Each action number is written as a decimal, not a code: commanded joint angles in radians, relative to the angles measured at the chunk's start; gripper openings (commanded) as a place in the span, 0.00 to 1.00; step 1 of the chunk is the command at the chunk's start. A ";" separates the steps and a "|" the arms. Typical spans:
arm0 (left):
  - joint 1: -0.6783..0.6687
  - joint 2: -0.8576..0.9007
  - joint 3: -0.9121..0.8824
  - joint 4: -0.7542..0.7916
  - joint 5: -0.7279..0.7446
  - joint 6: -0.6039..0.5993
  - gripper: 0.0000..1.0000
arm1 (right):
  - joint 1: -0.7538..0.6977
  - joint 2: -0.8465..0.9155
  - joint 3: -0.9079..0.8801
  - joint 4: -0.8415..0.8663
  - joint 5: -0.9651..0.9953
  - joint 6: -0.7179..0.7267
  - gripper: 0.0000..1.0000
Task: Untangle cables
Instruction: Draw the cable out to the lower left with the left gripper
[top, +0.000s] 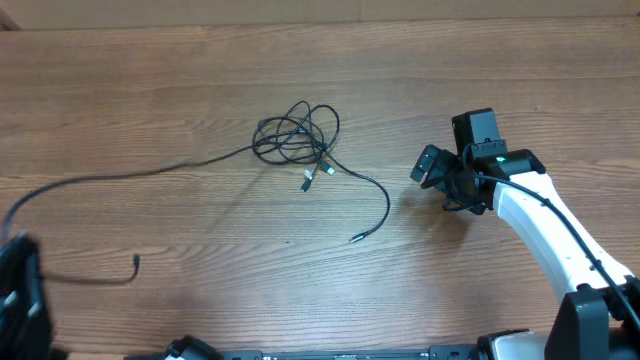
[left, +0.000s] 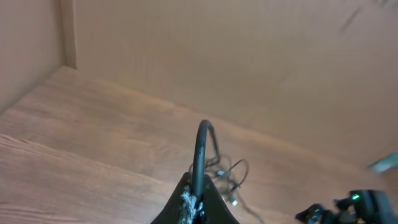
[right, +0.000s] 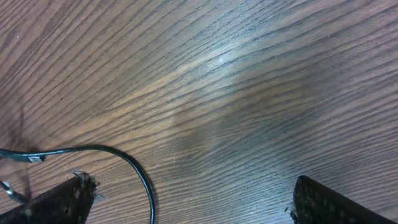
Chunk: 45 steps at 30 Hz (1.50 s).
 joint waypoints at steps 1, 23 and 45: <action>0.002 -0.061 0.003 0.002 -0.039 -0.031 0.04 | -0.003 0.007 0.004 0.003 0.007 0.003 1.00; 0.002 -0.120 -0.672 0.008 -0.081 -0.288 0.04 | -0.003 0.007 0.004 0.003 0.007 0.003 1.00; 0.002 -0.074 -1.235 0.216 0.076 -0.394 0.08 | -0.003 0.007 0.004 0.003 0.007 0.003 1.00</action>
